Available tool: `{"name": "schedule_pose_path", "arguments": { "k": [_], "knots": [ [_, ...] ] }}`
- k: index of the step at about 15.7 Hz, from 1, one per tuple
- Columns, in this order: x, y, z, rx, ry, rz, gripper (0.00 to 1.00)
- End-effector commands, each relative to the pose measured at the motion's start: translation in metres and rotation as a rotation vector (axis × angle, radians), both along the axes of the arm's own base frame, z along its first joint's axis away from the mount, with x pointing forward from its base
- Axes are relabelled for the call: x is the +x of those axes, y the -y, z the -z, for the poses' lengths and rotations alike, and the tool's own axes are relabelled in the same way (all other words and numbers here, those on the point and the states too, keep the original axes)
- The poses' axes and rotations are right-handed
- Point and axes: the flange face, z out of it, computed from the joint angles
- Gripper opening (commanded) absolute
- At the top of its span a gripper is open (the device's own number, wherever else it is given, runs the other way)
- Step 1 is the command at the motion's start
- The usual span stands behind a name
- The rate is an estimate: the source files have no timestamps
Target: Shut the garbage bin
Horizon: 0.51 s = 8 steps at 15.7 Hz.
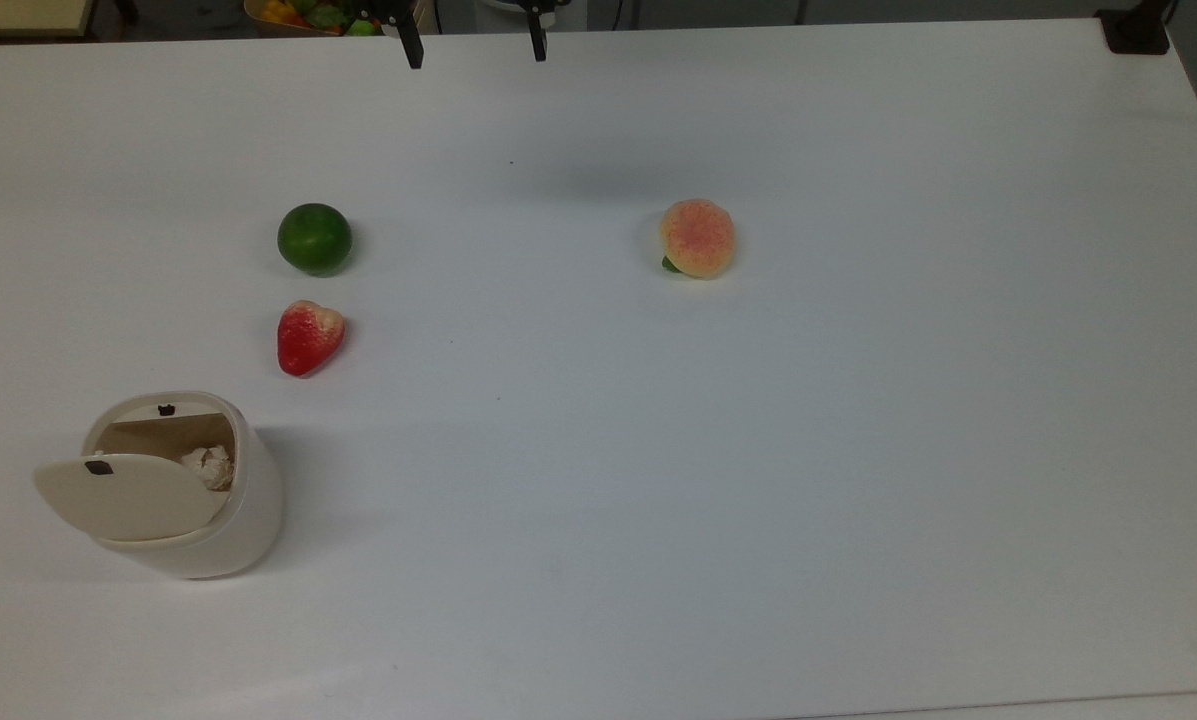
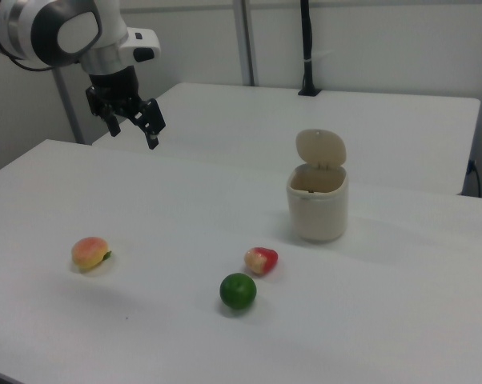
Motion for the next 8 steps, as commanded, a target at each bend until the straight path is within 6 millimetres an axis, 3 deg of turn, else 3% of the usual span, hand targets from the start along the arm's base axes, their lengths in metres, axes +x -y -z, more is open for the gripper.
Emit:
{"name": "schedule_pose_path", "arguments": {
  "k": [1,8],
  "knots": [
    [-0.0098,0.0007,-0.0029,-0.006,-0.054,0.005,1.00],
    [-0.0106,-0.0006,-0.0034,-0.010,-0.046,-0.006,1.00]
  ]
}}
